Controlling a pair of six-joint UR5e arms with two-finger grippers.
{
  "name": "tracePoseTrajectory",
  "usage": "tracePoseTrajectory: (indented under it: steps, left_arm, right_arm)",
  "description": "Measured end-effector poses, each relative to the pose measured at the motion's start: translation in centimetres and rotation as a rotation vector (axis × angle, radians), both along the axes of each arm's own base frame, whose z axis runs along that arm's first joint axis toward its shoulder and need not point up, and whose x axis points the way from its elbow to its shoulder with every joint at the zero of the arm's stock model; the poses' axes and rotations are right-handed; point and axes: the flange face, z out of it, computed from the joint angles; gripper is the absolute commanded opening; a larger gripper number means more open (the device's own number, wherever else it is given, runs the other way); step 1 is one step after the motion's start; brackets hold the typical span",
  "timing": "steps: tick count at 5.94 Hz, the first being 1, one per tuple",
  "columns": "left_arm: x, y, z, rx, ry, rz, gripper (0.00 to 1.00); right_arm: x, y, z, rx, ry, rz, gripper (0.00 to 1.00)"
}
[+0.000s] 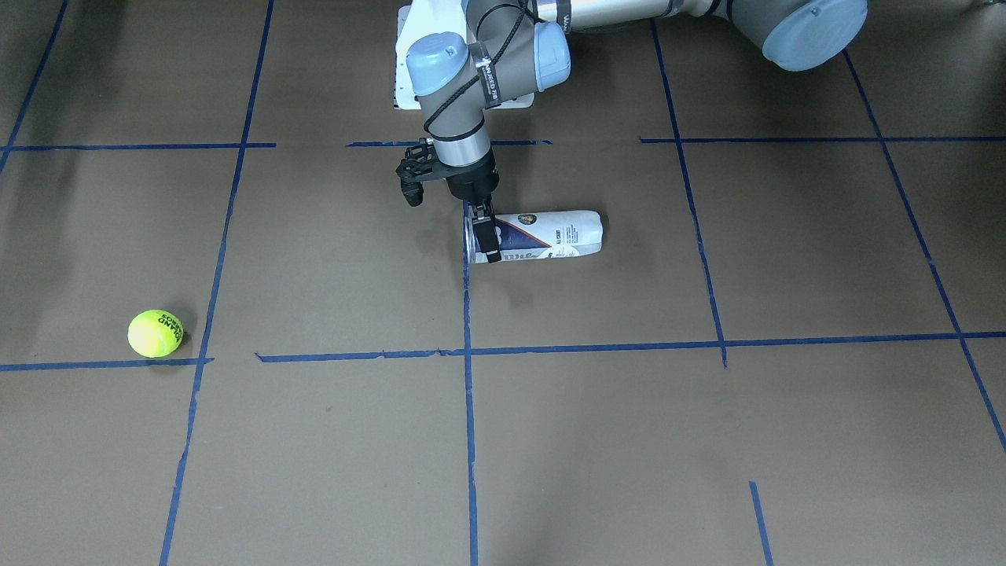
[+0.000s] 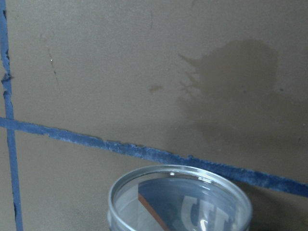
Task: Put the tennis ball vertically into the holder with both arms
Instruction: 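Grasp the can with the left gripper and tilt it upright, then hold the upright can with the left gripper while the right reaches for a ball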
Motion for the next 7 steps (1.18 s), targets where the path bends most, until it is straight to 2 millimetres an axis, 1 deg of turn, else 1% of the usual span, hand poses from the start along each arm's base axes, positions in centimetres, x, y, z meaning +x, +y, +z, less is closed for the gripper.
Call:
tracePoseTrajectory:
  steps: [2, 3, 4, 5, 6, 7]
  left_arm:
    - [0.0, 0.0, 0.0, 0.002, 0.005, 0.001, 0.84]
    - [0.0, 0.0, 0.2, 0.001, 0.003, 0.001, 0.75]
    - [0.0, 0.0, 0.4, 0.000, 0.001, 0.001, 0.73]
    - [-0.2, 0.0, 0.2, 0.001, 0.007, -0.001, 0.73]
    - [-1.0, -0.1, -1.0, 0.010, 0.032, -0.005, 0.73]
    - [-3.0, -0.1, -3.5, 0.029, 0.091, -0.013, 0.73]
  right_arm:
    - [0.0, 0.0, 0.0, -0.001, 0.000, 0.001, 1.00]
    - [0.0, 0.0, 0.0, -0.003, 0.000, 0.002, 1.00]
    - [0.0, 0.0, 0.0, -0.004, 0.000, 0.003, 1.00]
    - [0.0, 0.0, 0.0, -0.007, 0.000, 0.003, 1.00]
    - [-0.1, 0.0, 0.0, -0.010, 0.000, 0.005, 1.00]
    - [-0.1, -0.1, 0.0, -0.009, -0.001, 0.004, 1.00]
